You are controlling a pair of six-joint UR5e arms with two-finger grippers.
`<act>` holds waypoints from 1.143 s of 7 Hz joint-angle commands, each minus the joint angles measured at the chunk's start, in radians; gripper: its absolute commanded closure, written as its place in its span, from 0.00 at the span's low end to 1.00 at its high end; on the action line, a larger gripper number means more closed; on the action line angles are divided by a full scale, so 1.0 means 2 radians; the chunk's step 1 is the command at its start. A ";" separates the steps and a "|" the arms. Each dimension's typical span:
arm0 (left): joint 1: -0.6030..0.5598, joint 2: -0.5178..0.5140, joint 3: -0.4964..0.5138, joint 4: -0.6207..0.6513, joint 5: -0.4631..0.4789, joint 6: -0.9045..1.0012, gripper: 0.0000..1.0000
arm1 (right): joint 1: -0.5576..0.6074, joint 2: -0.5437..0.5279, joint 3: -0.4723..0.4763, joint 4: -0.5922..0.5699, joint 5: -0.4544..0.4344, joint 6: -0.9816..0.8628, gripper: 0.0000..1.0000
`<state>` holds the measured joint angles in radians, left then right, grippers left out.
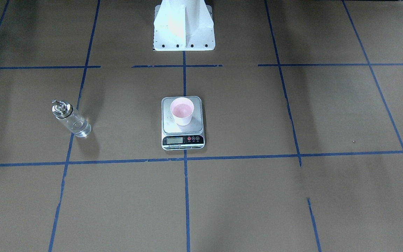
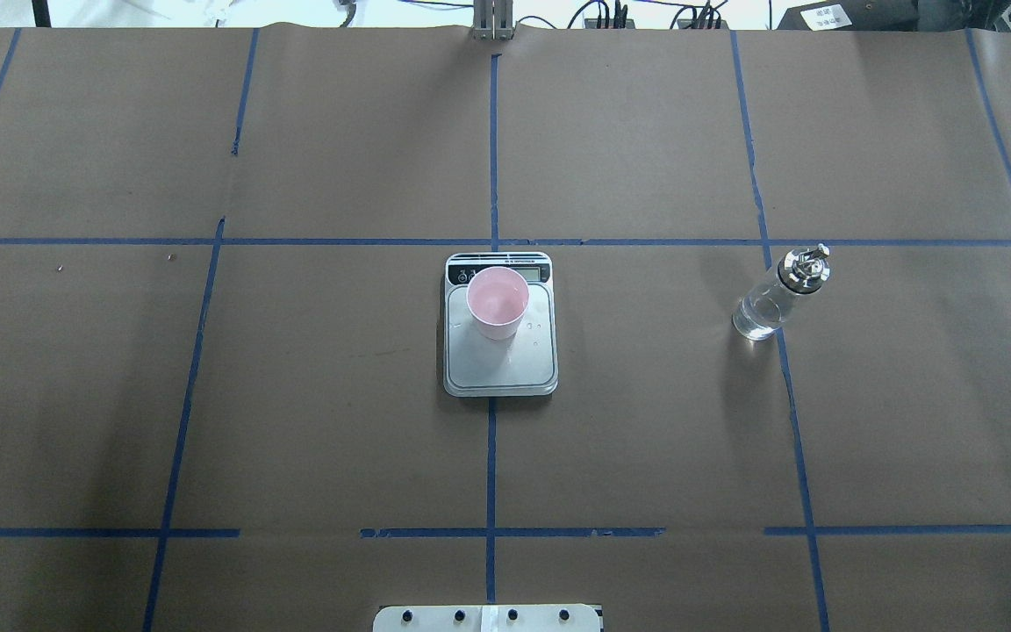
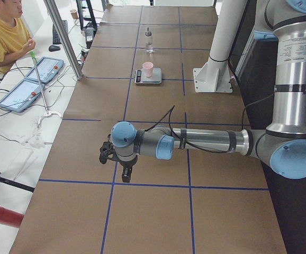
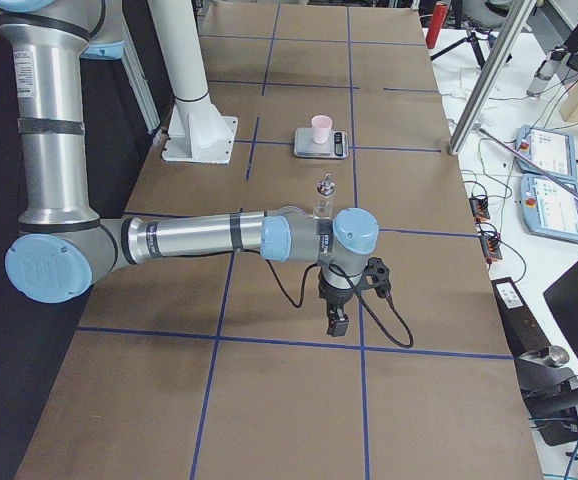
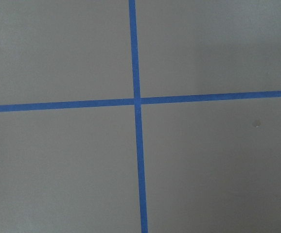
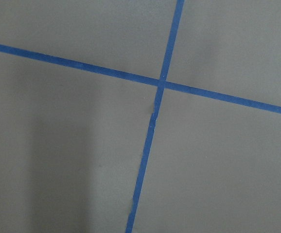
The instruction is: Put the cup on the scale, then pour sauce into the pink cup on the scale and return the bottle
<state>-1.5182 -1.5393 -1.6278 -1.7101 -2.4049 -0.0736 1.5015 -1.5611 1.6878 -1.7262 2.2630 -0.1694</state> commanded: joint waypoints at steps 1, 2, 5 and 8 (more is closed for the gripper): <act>0.001 -0.001 -0.001 -0.007 -0.001 0.001 0.00 | -0.013 0.001 -0.006 0.001 0.001 0.000 0.00; 0.001 0.000 -0.010 -0.003 -0.001 0.002 0.00 | -0.013 0.001 -0.005 0.001 0.002 0.000 0.00; 0.001 0.000 -0.020 0.000 -0.002 0.000 0.00 | -0.013 0.003 -0.004 0.002 0.005 0.000 0.00; 0.001 0.001 -0.016 -0.002 0.000 0.002 0.00 | -0.013 0.005 -0.005 0.002 0.005 0.000 0.00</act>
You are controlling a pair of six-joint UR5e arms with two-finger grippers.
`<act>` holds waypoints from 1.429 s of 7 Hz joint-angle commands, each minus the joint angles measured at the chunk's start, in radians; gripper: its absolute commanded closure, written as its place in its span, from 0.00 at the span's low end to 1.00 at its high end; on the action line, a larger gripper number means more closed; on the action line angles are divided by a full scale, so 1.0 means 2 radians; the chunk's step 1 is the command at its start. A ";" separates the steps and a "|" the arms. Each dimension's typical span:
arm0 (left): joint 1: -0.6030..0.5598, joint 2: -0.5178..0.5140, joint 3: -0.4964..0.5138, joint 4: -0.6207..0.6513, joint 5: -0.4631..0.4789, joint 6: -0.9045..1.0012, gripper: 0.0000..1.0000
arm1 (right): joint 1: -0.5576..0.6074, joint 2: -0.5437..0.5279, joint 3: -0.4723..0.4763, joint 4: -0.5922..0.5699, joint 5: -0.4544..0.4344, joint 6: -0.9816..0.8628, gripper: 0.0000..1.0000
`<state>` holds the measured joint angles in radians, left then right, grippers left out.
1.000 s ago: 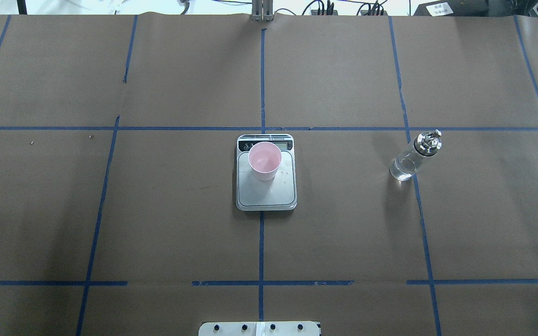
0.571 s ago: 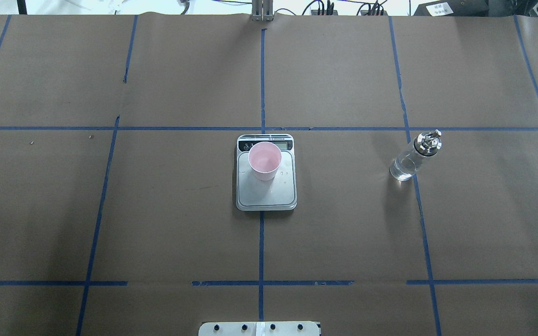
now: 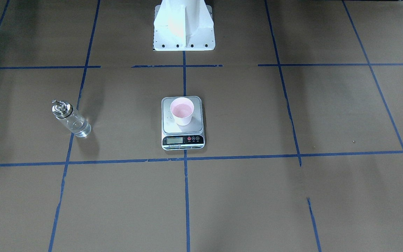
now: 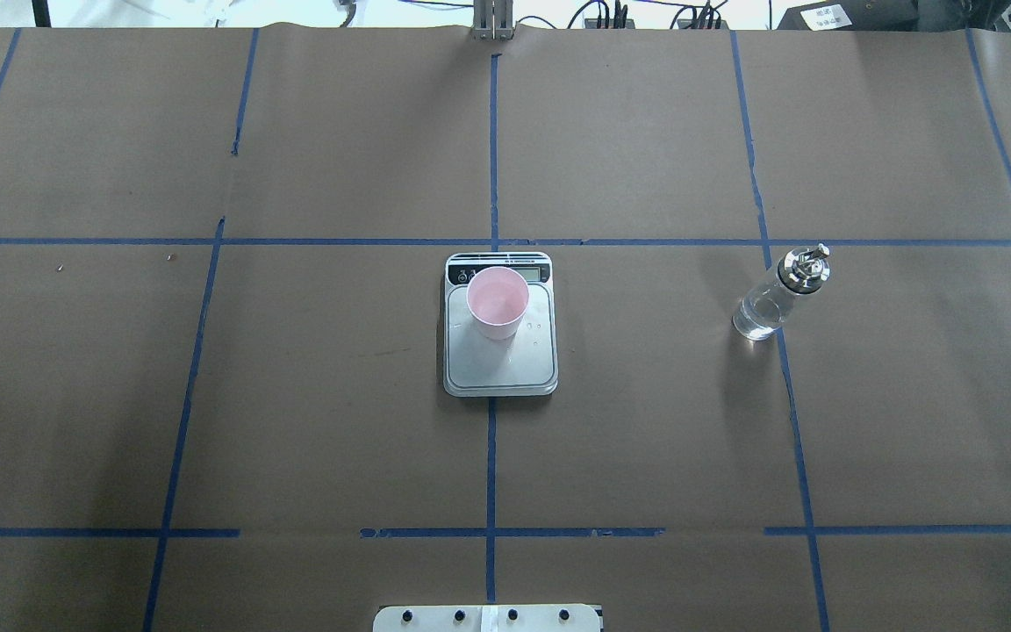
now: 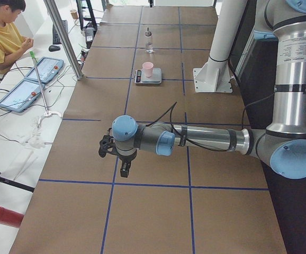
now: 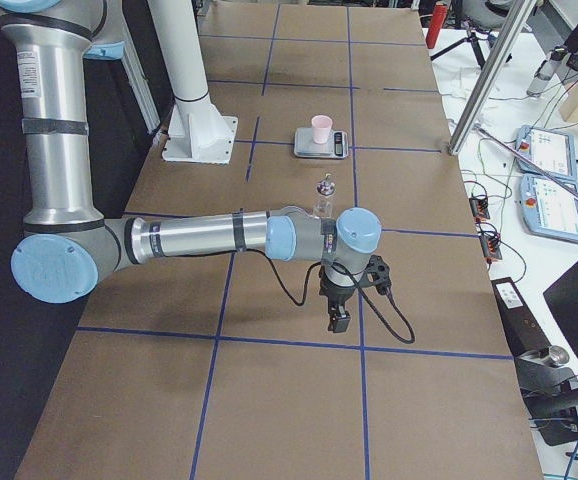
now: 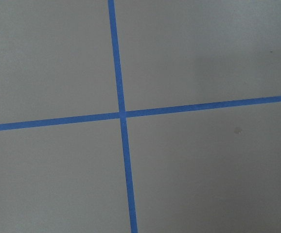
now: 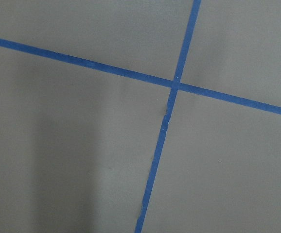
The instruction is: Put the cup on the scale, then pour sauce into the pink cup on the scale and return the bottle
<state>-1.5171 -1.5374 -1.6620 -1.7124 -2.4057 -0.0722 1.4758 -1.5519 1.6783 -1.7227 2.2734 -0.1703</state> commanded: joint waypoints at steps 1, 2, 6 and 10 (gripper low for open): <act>-0.001 0.001 -0.003 -0.001 0.000 0.001 0.00 | 0.000 0.001 0.000 0.000 0.000 0.001 0.00; 0.000 0.002 -0.002 -0.004 0.000 0.000 0.00 | 0.000 0.001 0.000 0.000 0.000 0.001 0.00; 0.000 -0.003 -0.007 -0.001 0.000 0.002 0.00 | -0.004 0.002 0.001 0.000 0.000 0.001 0.00; 0.000 -0.003 -0.004 -0.004 0.000 0.003 0.00 | -0.013 0.003 0.000 0.002 0.001 0.001 0.00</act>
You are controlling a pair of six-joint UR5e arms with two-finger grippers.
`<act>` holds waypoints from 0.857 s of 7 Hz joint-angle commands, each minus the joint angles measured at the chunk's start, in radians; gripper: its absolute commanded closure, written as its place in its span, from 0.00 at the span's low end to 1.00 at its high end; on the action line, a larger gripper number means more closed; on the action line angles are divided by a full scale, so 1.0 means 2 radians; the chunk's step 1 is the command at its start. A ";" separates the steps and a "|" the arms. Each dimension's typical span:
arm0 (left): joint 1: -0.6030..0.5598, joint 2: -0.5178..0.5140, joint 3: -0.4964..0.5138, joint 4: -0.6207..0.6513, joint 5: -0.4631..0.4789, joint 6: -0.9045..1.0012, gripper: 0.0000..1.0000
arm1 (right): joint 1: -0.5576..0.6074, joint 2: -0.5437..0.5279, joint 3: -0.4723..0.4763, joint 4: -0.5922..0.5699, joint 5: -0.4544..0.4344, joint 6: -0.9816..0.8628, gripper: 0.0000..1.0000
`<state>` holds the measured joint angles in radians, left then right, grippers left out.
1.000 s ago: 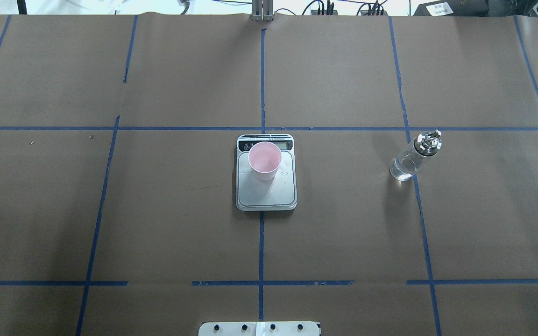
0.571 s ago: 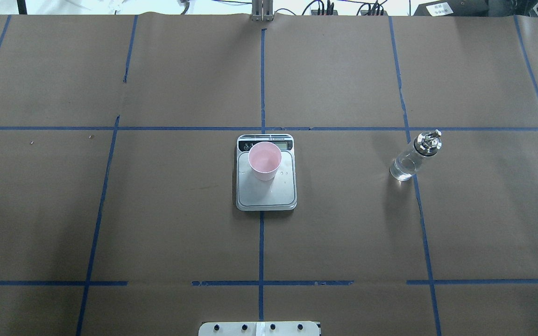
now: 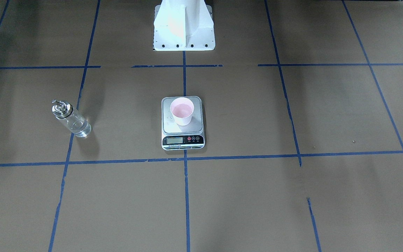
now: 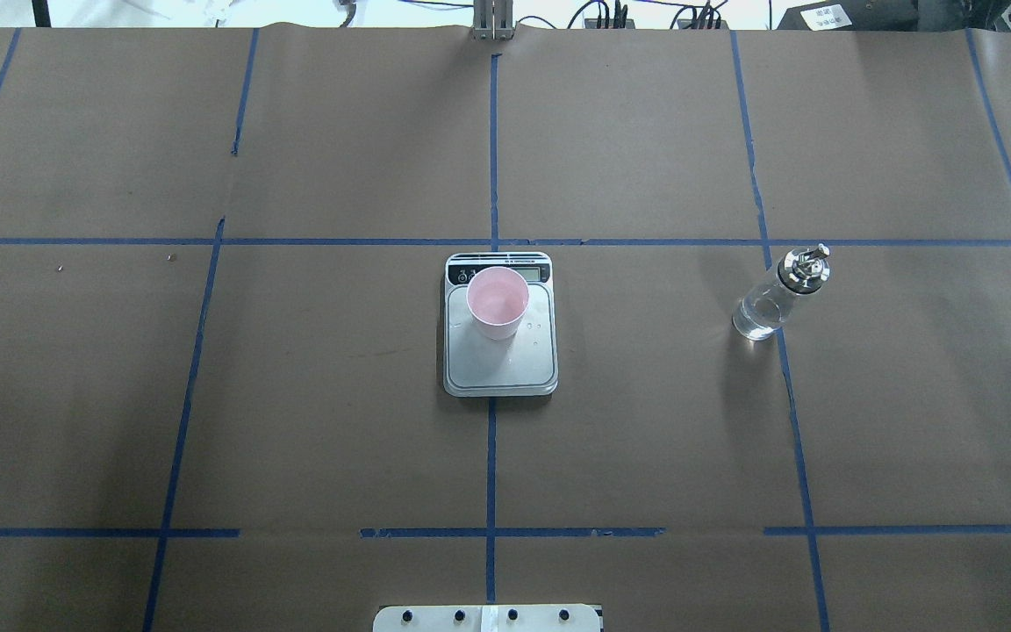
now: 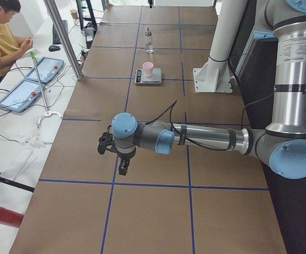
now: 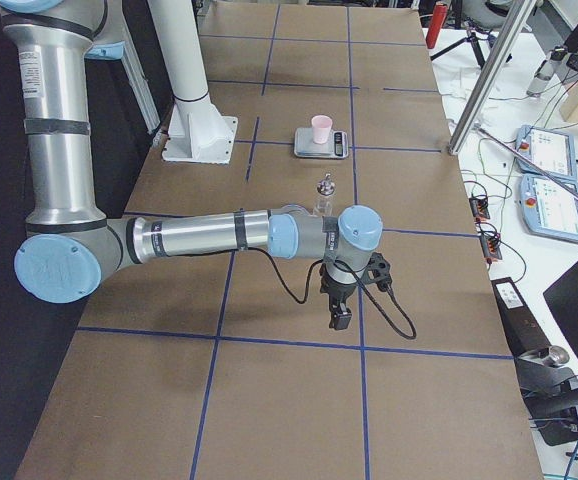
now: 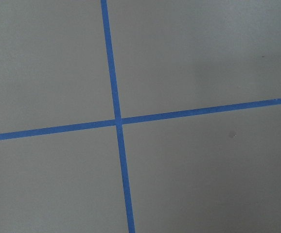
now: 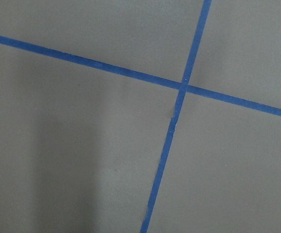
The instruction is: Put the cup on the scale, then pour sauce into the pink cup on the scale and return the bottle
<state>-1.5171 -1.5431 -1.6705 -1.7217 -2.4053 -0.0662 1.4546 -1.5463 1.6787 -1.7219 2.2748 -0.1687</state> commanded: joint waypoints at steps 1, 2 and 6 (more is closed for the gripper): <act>0.000 0.001 0.002 0.001 0.001 0.000 0.00 | -0.002 0.000 -0.011 0.022 0.002 0.002 0.00; 0.000 0.002 0.002 0.002 0.001 0.000 0.00 | -0.002 0.001 -0.020 0.025 0.009 0.002 0.00; 0.002 0.004 0.002 0.005 0.008 0.000 0.00 | -0.001 0.001 -0.016 0.027 0.038 0.051 0.00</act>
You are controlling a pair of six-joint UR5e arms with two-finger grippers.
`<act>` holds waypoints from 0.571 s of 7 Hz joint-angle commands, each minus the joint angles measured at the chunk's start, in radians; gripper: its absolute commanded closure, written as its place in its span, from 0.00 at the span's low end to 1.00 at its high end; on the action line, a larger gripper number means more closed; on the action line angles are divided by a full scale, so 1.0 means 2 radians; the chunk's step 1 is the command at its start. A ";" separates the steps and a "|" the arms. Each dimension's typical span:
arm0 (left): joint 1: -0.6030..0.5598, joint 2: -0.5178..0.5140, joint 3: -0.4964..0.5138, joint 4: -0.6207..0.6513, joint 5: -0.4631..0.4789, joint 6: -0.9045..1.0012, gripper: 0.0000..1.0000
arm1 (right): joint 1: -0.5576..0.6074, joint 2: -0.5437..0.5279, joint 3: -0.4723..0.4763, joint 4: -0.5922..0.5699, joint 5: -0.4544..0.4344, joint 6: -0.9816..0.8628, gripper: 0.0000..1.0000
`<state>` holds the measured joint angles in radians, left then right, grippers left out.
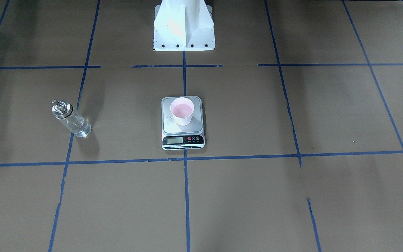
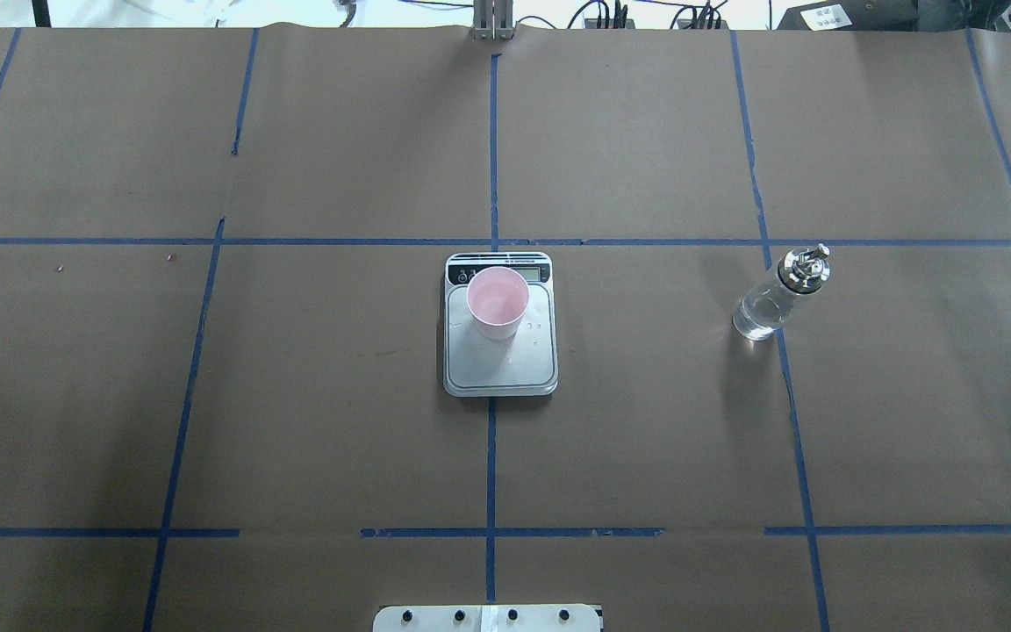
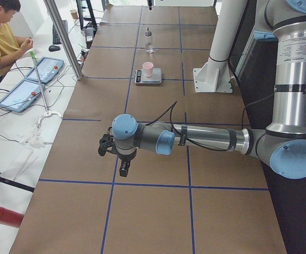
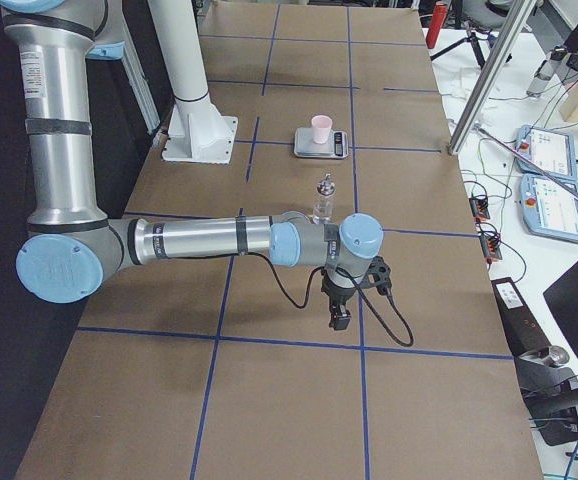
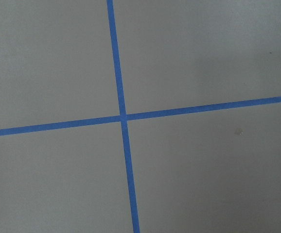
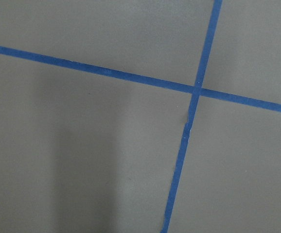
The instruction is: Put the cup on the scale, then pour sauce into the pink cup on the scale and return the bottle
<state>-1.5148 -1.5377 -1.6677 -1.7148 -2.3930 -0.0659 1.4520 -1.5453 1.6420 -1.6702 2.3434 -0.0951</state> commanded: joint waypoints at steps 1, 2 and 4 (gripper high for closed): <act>0.002 0.003 0.001 0.001 0.037 0.000 0.00 | 0.000 -0.001 0.000 0.015 0.004 0.016 0.00; 0.002 0.006 0.002 0.001 0.060 0.001 0.00 | 0.001 -0.004 0.006 0.017 0.005 0.016 0.00; 0.002 0.005 0.002 -0.001 0.056 0.001 0.00 | 0.001 -0.002 0.006 0.017 0.003 0.017 0.00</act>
<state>-1.5111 -1.5277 -1.6642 -1.7144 -2.2839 -0.0646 1.4539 -1.5532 1.6538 -1.6377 2.3522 -0.0623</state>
